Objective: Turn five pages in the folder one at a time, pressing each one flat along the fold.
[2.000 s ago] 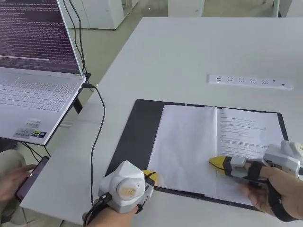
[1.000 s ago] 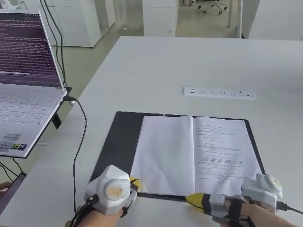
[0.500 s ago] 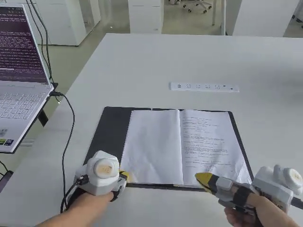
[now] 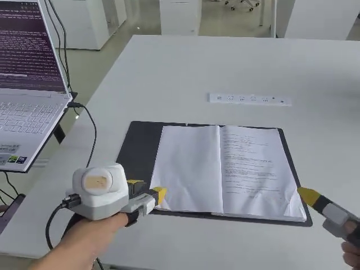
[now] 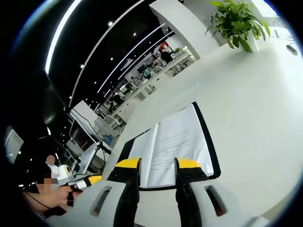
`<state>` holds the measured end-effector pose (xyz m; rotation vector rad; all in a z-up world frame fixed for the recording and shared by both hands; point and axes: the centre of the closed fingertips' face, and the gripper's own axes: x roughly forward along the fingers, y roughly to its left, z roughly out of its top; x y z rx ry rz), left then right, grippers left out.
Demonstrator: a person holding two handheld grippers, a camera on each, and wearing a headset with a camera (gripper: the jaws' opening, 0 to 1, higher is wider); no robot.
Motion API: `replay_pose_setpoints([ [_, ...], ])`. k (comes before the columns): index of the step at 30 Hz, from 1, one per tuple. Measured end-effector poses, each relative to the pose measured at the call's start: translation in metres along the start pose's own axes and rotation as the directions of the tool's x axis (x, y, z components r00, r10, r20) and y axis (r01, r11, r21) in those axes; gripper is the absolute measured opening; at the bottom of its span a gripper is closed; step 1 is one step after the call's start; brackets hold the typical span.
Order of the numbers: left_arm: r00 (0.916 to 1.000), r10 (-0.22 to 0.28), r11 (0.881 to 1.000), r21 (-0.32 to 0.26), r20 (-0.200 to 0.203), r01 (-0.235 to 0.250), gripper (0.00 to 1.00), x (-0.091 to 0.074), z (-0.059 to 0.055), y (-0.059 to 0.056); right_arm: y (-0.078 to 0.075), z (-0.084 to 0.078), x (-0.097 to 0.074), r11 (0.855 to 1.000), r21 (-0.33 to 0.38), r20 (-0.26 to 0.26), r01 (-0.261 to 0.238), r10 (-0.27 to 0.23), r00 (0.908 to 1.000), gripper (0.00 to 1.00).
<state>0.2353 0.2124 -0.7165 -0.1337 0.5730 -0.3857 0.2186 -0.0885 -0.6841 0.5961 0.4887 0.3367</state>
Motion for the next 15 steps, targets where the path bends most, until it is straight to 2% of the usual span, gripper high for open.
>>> replay_pose_setpoints([
  [2,0.9994,-0.005,1.0,-0.004,0.033,0.005,0.43,-0.011,0.009,-0.001,0.003,0.003,-0.007,0.999,-0.041,0.001,0.011,-0.011,0.9999,0.31],
  [3,0.9992,-0.009,1.0,-0.005,0.038,0.009,0.43,-0.015,0.011,-0.002,0.004,0.004,-0.009,0.999,-0.051,0.001,0.013,-0.013,0.9999,0.33],
  [5,0.9985,-0.015,1.0,0.009,0.052,0.014,0.43,-0.024,0.015,-0.005,0.007,0.007,-0.016,0.993,-0.117,0.004,0.021,-0.021,0.9998,0.36],
  [7,0.9981,-0.024,0.999,0.043,0.056,0.022,0.44,-0.033,0.017,-0.008,0.011,0.007,-0.023,0.988,-0.156,0.003,0.021,-0.021,0.9998,0.37],
  [10,0.9978,-0.028,0.995,0.097,0.06,0.022,0.47,-0.043,0.017,-0.011,0.015,0.006,-0.031,0.981,-0.191,-0.006,0.015,-0.017,0.9998,0.41],
  [12,0.9977,-0.031,0.994,0.107,0.061,0.024,0.5,-0.05,0.015,-0.012,0.014,0.005,-0.035,0.973,-0.23,-0.01,0.017,-0.02,0.9998,0.44],
  [14,0.9978,-0.027,0.993,0.116,0.06,0.02,0.57,-0.054,0.012,-0.012,0.009,0.005,-0.039,0.967,-0.251,0.008,0.037,-0.036,0.9993,0.48],
  [15,0.9987,-0.027,0.993,0.118,0.043,0.021,0.59,-0.055,0.009,-0.012,0.006,0.003,-0.041,0.966,-0.256,0.004,0.041,-0.042,0.9991,0.5],
])
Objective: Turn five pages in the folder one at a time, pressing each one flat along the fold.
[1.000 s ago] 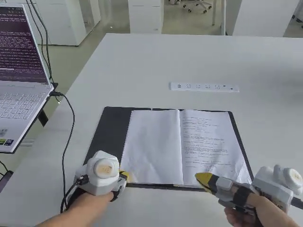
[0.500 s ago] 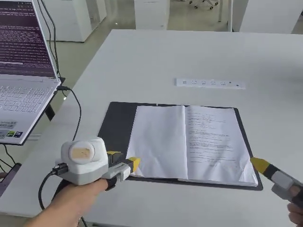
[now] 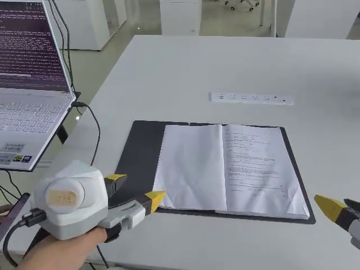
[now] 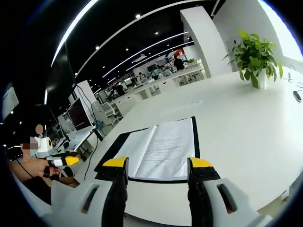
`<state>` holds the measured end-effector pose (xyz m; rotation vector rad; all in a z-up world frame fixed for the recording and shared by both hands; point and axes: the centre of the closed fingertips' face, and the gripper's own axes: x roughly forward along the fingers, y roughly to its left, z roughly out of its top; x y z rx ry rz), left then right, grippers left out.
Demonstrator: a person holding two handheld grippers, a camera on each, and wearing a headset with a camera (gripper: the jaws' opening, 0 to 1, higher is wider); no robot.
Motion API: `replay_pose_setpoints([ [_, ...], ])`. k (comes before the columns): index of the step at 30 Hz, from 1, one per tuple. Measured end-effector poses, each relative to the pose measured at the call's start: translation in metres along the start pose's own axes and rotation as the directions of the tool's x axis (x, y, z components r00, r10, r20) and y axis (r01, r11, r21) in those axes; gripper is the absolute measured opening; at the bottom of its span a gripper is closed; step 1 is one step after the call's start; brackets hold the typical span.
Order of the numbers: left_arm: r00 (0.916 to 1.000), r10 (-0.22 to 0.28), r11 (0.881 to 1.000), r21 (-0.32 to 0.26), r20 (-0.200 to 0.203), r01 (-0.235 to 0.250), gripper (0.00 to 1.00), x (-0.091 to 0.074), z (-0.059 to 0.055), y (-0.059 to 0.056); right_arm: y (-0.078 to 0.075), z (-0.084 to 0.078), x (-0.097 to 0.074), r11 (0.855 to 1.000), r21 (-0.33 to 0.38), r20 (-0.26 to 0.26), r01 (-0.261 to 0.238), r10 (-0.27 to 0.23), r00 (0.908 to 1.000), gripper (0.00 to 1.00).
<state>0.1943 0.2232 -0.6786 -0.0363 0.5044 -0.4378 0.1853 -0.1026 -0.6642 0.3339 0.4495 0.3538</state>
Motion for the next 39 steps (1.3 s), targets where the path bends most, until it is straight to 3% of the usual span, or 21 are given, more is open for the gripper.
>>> replay_pose_setpoints([
  [7,0.9995,-0.028,0.998,0.053,-0.015,0.029,0.59,0.0,0.0,-0.009,0.003,-0.001,-0.002,1.0,-0.008,0.01,-0.012,0.012,0.9999,0.49],
  [9,0.9987,-0.049,0.995,0.09,-0.016,0.05,0.6,0.003,0.004,-0.017,0.004,0.0,-0.001,1.0,-0.023,0.017,-0.015,0.015,0.9997,0.49],
  [10,0.9985,-0.049,0.989,0.135,-0.024,0.052,0.6,0.005,0.004,-0.019,0.005,0.0,-0.001,1.0,-0.025,0.018,-0.016,0.017,0.9997,0.49],
  [13,0.9972,-0.064,0.983,0.172,-0.039,0.069,0.59,0.012,0.004,-0.027,0.005,0.0,0.001,0.999,-0.029,0.012,-0.022,0.022,0.9997,0.49],
  [20,0.9941,-0.098,0.974,0.202,-0.048,0.105,0.6,0.03,0.008,-0.045,-0.003,-0.002,0.003,0.999,-0.045,-0.001,-0.025,0.025,0.9997,0.48],
  [28,0.9869,-0.14,0.964,0.216,-0.08,0.154,0.59,0.062,0.001,-0.07,-0.014,-0.008,0.009,0.998,-0.054,-0.032,-0.022,0.02,0.9993,0.48],
  [32,0.9788,-0.177,0.954,0.227,-0.103,0.196,0.59,0.084,-0.004,-0.09,-0.018,-0.014,0.014,0.998,-0.06,-0.052,-0.028,0.025,0.9984,0.48],
  [39,0.9688,-0.214,0.951,0.198,-0.124,0.236,0.56,0.123,-0.015,-0.121,-0.026,-0.026,0.021,0.998,-0.058,-0.081,-0.036,0.031,0.9962,0.47],
])
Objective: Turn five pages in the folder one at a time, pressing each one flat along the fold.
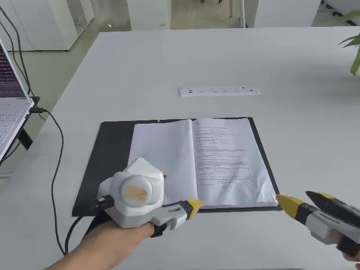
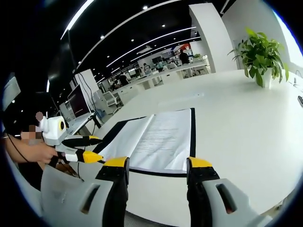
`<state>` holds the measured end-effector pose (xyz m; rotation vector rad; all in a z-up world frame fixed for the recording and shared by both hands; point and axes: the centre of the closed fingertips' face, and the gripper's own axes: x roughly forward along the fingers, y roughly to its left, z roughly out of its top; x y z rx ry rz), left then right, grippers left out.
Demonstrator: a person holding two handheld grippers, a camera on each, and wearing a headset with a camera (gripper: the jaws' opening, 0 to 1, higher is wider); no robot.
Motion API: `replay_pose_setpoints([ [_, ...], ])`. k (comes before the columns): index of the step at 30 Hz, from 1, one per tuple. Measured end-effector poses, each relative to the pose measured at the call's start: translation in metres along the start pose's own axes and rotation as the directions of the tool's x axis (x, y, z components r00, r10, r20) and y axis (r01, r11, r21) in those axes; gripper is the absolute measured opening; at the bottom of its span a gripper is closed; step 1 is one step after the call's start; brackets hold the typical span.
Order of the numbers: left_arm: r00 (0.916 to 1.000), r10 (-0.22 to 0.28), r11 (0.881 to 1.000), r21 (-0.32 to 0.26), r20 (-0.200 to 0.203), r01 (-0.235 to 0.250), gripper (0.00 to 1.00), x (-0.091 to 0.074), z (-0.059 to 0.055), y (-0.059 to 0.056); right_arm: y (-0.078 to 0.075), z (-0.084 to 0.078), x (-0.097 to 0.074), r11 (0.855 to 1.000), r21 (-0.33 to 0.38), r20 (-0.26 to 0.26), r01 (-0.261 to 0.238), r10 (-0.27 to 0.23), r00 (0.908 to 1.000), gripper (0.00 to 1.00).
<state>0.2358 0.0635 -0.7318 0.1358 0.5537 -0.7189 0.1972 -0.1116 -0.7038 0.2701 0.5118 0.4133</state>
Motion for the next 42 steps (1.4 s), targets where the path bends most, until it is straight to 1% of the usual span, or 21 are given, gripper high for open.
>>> replay_pose_setpoints([
  [4,0.9998,-0.017,1.0,0.006,-0.002,0.017,0.55,0.029,0.003,-0.015,-0.005,-0.008,0.005,1.0,-0.009,-0.023,-0.006,0.006,0.9997,0.47],
  [8,0.9997,-0.024,1.0,-0.002,-0.003,0.024,0.55,0.055,0.005,-0.024,-0.009,-0.014,0.009,1.0,-0.012,-0.039,-0.012,0.011,0.9992,0.46],
  [10,0.9998,-0.019,1.0,-0.008,-0.002,0.019,0.54,0.066,0.006,-0.027,-0.011,-0.016,0.012,1.0,-0.012,-0.045,-0.014,0.013,0.9989,0.46],
  [13,0.9999,-0.008,1.0,0.013,-0.013,0.008,0.53,0.08,0.003,-0.029,-0.014,-0.019,0.017,1.0,-0.013,-0.053,-0.019,0.018,0.9984,0.45],
  [16,0.9999,-0.003,1.0,0.028,-0.016,0.004,0.52,0.093,0.0,-0.031,-0.017,-0.022,0.022,1.0,-0.01,-0.064,-0.021,0.021,0.9977,0.45],
  [17,0.9997,0.002,1.0,0.028,-0.026,-0.001,0.52,0.098,-0.001,-0.032,-0.018,-0.022,0.023,1.0,-0.009,-0.063,-0.023,0.022,0.9977,0.45],
  [18,0.9997,0.006,1.0,0.024,-0.026,-0.005,0.52,0.101,-0.001,-0.033,-0.019,-0.022,0.025,1.0,-0.006,-0.068,-0.024,0.023,0.9974,0.45],
  [19,0.9998,0.008,1.0,0.026,-0.017,-0.007,0.52,0.105,-0.001,-0.035,-0.021,-0.023,0.027,1.0,-0.005,-0.071,-0.023,0.022,0.9972,0.44],
  [20,0.9998,0.008,1.0,0.029,-0.017,-0.008,0.51,0.106,-0.001,-0.036,-0.023,-0.023,0.029,1.0,-0.004,-0.07,-0.023,0.023,0.9973,0.44],
  [23,0.9998,0.012,0.999,0.038,-0.014,-0.012,0.49,0.118,-0.003,-0.042,-0.025,-0.022,0.033,1.0,0.009,-0.07,-0.023,0.024,0.9973,0.44],
  [24,0.9997,0.017,0.999,0.042,-0.02,-0.016,0.49,0.12,-0.004,-0.042,-0.025,-0.022,0.034,1.0,0.011,-0.07,-0.024,0.025,0.9973,0.43],
  [26,0.9995,0.03,0.999,0.044,-0.012,-0.03,0.47,0.125,-0.005,-0.043,-0.027,-0.021,0.037,1.0,0.015,-0.07,-0.025,0.026,0.9972,0.43],
  [27,0.9991,0.038,0.998,0.046,-0.02,-0.037,0.45,0.127,-0.007,-0.043,-0.027,-0.021,0.038,1.0,0.017,-0.067,-0.027,0.028,0.9973,0.43],
  [28,0.9982,0.047,0.998,0.038,-0.037,-0.045,0.44,0.13,-0.012,-0.043,-0.027,-0.02,0.039,0.999,0.019,-0.063,-0.028,0.029,0.9976,0.43],
  [30,0.9984,0.055,0.997,0.057,-0.009,-0.055,0.44,0.131,-0.012,-0.044,-0.028,-0.021,0.04,0.999,0.022,-0.067,-0.028,0.03,0.9973,0.43],
  [33,0.9983,0.059,0.996,0.06,0.0,-0.059,0.44,0.132,-0.011,-0.044,-0.029,-0.022,0.043,0.999,0.033,-0.064,-0.031,0.033,0.9974,0.43],
  [34,0.9985,0.054,0.996,0.07,0.012,-0.054,0.44,0.133,-0.011,-0.044,-0.029,-0.022,0.044,0.999,0.033,-0.066,-0.03,0.033,0.9973,0.43],
  [37,0.9982,0.044,0.996,0.074,0.04,-0.047,0.44,0.132,-0.012,-0.043,-0.029,-0.023,0.045,0.999,0.037,-0.065,-0.032,0.034,0.9973,0.43],
  [40,0.9979,0.036,0.996,0.074,0.053,-0.04,0.42,0.133,-0.012,-0.043,-0.029,-0.024,0.047,0.999,0.037,-0.069,-0.032,0.035,0.997,0.43],
  [41,0.9982,0.019,0.997,0.073,0.057,-0.023,0.4,0.134,-0.012,-0.046,-0.029,-0.024,0.047,0.999,0.037,-0.069,-0.032,0.035,0.997,0.43],
  [42,0.9979,0.024,0.996,0.085,0.059,-0.029,0.4,0.134,-0.011,-0.045,-0.029,-0.024,0.048,0.999,0.037,-0.069,-0.033,0.035,0.997,0.43],
])
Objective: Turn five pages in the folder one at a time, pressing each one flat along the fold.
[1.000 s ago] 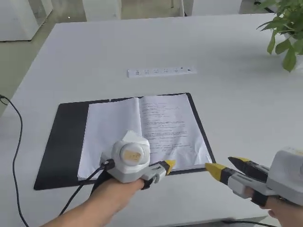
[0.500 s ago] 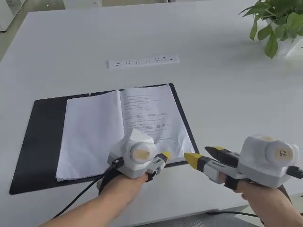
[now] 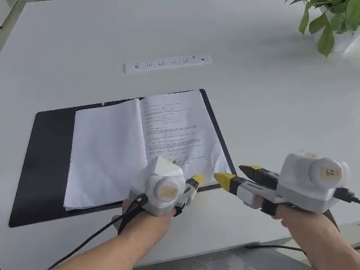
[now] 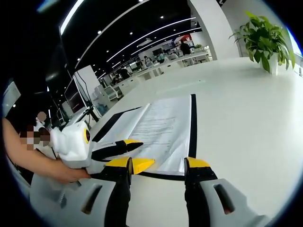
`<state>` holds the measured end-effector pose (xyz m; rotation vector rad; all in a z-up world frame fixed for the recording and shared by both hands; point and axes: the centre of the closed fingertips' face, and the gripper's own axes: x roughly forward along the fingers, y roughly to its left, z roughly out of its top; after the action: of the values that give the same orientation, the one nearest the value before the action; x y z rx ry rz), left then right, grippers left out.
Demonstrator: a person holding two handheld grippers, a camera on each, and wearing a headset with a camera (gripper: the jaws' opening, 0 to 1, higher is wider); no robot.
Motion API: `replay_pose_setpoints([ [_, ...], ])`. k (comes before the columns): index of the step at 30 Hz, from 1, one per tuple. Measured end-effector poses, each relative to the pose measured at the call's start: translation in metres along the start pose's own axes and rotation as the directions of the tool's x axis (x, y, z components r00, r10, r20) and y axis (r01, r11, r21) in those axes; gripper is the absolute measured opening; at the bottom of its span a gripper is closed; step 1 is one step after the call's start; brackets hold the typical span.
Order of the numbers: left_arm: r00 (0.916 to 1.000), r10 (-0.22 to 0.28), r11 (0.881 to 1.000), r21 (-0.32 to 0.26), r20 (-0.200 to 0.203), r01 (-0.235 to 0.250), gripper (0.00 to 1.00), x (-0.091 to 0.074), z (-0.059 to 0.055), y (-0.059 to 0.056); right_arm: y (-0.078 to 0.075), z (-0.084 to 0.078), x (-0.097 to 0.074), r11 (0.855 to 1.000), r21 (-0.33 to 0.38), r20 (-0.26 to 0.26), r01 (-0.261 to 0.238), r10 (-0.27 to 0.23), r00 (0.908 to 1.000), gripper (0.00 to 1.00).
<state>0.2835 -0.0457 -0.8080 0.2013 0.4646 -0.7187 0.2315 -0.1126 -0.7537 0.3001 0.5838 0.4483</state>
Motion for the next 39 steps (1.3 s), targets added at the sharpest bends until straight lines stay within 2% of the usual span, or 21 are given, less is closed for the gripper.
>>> replay_pose_setpoints([
  [20,0.9991,0.003,1.0,-0.023,0.043,-0.002,0.33,-0.002,-0.002,0.001,-0.004,-0.008,0.003,1.0,0.016,-0.016,0.007,-0.006,0.9998,0.43],
  [22,0.9989,0.008,1.0,-0.03,0.046,-0.007,0.3,-0.002,-0.002,0.003,-0.004,-0.009,0.003,1.0,0.016,-0.018,0.008,-0.007,0.9998,0.43],
  [25,0.9977,0.053,0.998,-0.04,0.043,-0.051,0.15,-0.003,-0.003,0.016,-0.004,-0.009,0.002,1.0,0.014,-0.019,0.009,-0.009,0.9998,0.43],
  [26,0.9982,0.036,0.999,-0.012,0.049,-0.035,0.15,-0.003,-0.003,0.013,-0.003,-0.009,0.002,1.0,0.014,-0.021,0.008,-0.008,0.9997,0.43],
  [30,0.9983,0.039,0.999,-0.014,0.044,-0.039,0.14,-0.002,-0.003,0.013,-0.002,-0.01,0.004,1.0,0.017,-0.023,0.006,-0.006,0.9997,0.43],
  [39,0.9974,0.055,0.995,-0.08,0.047,-0.051,0.09,-0.001,-0.003,0.017,-0.004,-0.006,0.014,1.0,0.01,-0.029,-0.001,0.001,0.9996,0.42],
])
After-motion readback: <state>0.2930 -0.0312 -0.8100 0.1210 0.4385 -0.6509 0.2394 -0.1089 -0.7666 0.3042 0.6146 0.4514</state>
